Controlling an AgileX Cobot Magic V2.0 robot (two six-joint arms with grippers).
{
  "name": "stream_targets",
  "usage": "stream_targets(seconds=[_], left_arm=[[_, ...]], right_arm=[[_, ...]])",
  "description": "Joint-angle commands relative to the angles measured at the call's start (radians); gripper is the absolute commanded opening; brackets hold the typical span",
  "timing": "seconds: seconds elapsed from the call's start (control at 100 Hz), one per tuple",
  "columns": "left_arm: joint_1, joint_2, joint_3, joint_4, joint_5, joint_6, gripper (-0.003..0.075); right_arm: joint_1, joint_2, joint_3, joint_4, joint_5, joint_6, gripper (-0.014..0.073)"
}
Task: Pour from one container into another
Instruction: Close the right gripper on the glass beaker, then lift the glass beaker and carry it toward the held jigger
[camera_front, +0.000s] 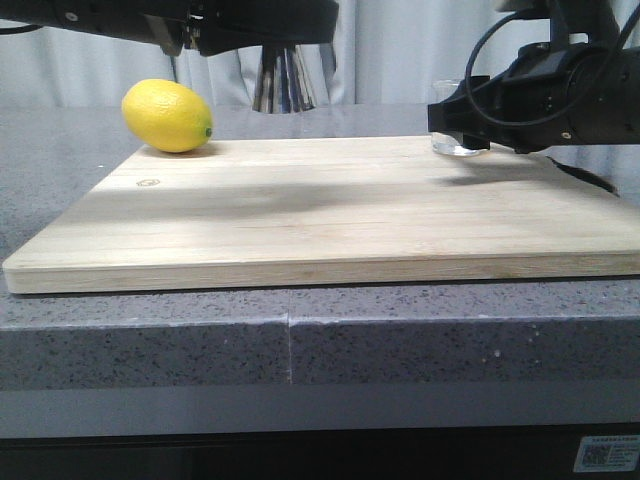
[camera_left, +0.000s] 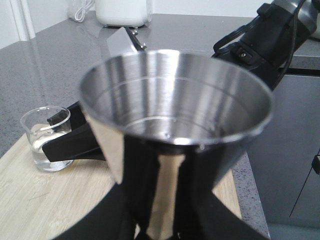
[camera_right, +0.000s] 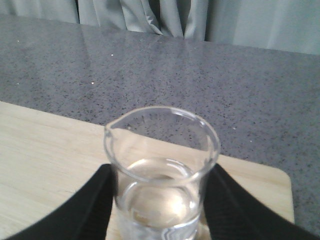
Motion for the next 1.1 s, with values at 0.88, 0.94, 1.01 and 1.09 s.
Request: stream_targets(seconds=[0.88,0.94,1.01,1.09], left_arm=[[-0.011,-0.052,-0.029,-0.079,0.106,-0.006,-0.0019],[-0.011,-0.052,-0.029,-0.079,0.106,-0.006,-0.0019],[-0.011,-0.052,-0.029,-0.079,0.106,-0.006,-0.0019],[-0.011,-0.052,-0.029,-0.079,0.106,-0.006,-0.0019]], right_arm=[[0.005,-0.447,-0.029,-0.046,0.241,-0.002,0.0211],[0.012,-0.473,-0.029,-0.046,0.272,-0.002,0.0211],[0.029,-0.497,-0.029,-0.047,0.305,-0.002,0.0211],[0.054,-0.516,-0.029,-0.047,0.328,-0.002,0.0211]])
